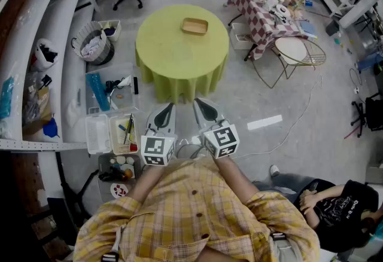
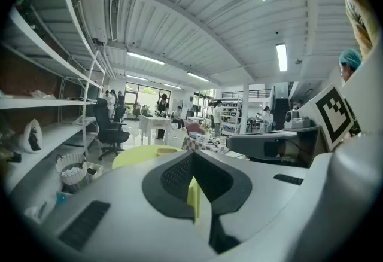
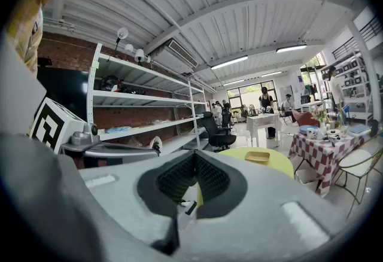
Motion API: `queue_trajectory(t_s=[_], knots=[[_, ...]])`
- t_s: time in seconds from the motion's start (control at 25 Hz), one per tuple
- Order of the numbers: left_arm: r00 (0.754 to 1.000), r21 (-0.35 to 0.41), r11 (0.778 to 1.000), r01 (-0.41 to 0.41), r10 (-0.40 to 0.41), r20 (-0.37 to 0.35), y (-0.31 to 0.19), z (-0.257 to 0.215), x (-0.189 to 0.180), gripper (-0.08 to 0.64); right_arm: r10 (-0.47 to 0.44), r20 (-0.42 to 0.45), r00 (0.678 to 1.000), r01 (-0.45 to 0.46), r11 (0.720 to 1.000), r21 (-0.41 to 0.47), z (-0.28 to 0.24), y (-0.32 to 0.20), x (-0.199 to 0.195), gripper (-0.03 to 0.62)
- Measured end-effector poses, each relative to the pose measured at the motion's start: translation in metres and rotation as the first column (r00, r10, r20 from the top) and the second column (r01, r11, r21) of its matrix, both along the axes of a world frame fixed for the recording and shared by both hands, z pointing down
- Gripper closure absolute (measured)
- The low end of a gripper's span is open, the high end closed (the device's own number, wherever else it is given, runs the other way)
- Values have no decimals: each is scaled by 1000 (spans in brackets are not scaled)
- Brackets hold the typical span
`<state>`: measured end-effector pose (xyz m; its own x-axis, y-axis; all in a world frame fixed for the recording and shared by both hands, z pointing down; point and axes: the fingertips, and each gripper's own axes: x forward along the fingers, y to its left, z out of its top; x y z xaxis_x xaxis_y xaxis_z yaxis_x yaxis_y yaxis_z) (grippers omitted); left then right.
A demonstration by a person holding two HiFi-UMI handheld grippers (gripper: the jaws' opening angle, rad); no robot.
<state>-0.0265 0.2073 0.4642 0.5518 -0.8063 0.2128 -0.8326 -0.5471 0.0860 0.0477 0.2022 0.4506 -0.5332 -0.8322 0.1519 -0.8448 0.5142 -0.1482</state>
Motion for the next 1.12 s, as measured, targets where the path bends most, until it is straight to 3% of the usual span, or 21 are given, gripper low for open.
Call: queue_trajectory(t_s=[1.12], knots=[[997, -36, 997, 75, -74, 9, 26, 11, 55, 555, -97, 36, 995, 97, 995, 9, 0, 20, 51, 595]])
